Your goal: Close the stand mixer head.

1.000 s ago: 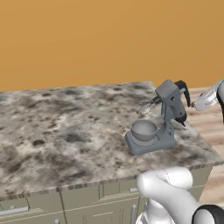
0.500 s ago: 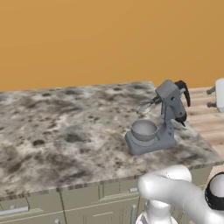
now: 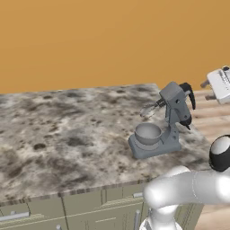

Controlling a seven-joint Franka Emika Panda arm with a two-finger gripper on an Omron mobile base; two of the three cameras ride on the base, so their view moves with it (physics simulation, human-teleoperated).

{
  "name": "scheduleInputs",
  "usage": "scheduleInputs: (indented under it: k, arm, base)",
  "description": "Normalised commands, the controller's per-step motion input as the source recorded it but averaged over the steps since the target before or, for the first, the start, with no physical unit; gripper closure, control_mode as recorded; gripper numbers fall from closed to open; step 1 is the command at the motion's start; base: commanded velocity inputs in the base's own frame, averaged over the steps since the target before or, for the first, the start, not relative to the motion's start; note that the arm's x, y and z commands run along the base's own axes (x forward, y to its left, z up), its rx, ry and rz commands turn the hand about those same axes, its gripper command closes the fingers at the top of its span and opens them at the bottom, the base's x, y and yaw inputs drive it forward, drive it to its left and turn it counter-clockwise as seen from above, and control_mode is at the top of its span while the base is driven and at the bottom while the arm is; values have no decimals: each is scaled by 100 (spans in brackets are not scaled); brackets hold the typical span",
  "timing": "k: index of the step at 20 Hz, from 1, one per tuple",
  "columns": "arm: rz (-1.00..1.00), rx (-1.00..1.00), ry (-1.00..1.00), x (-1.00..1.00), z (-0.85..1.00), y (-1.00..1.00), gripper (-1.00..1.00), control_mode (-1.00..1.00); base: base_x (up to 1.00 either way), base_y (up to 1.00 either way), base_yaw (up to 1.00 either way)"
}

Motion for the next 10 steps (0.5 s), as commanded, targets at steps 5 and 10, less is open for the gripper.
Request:
scheduleInputs:
  k: [5, 10]
  arm:
    - [11, 0, -2, 37, -9, 16, -100, -100]
    - [5, -15, -14, 0, -55, 86, -100, -100]
  base:
    - [0, 0, 0]
    - [0, 0, 0]
